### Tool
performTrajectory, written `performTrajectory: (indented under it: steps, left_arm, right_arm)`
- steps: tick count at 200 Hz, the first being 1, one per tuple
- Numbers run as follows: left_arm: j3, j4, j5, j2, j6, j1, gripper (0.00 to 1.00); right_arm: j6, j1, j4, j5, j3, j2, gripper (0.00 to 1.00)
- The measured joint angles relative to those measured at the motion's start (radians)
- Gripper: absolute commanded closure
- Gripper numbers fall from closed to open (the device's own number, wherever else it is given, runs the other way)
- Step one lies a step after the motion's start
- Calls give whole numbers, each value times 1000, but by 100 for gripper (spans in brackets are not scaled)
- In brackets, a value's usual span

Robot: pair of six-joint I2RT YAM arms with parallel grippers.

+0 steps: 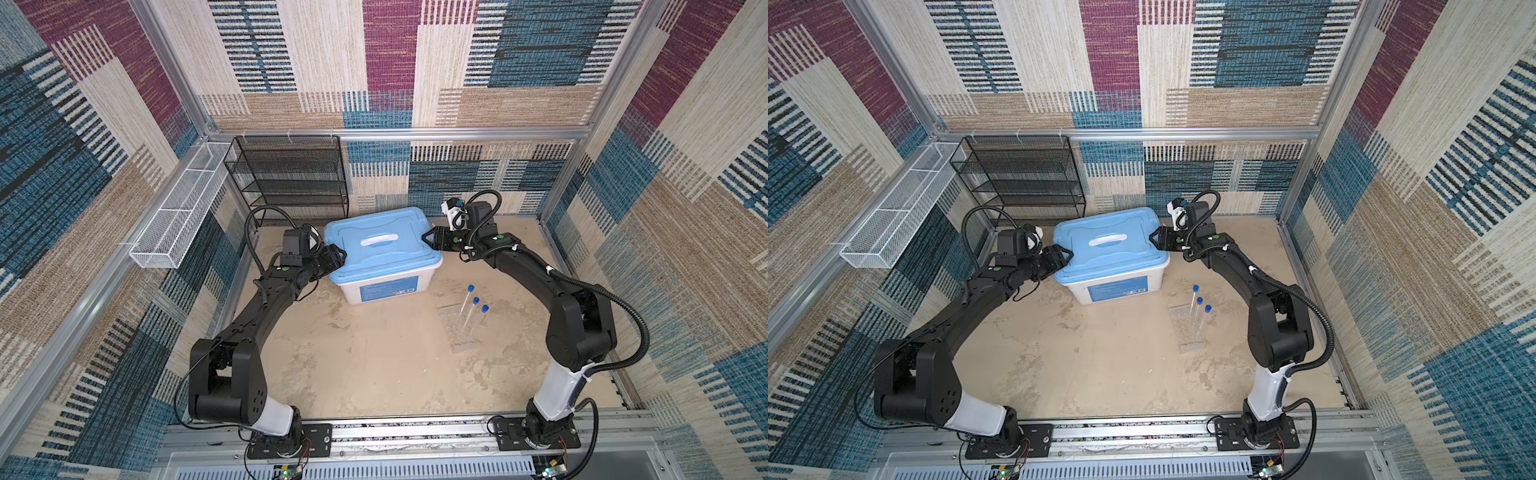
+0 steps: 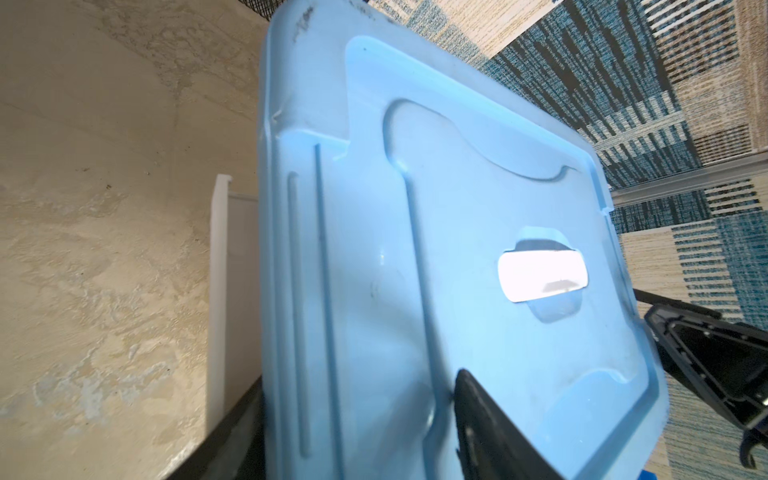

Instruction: Organize the chemistry lab equipment

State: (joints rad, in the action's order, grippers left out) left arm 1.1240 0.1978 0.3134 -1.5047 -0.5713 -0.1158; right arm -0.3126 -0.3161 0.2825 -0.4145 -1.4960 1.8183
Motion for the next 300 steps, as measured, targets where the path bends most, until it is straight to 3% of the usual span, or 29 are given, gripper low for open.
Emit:
performTrajectory:
  steps: [82,215,261,300]
  left_arm:
    - [24,35,-54,0,30,-36,25]
    - [74,144,-151,8,115,-95,17]
    - [155,164,-159,98,138,-39,9]
    - [52,98,-83,99,118,39,1]
  right_arm:
    - [26,-2,16,83,12,-8,38]
    - [48,-2,-10,111,68,-12,39]
    - [51,-2,-26,111,63,1,40]
    - [51,-2,-42,111,70,1,40]
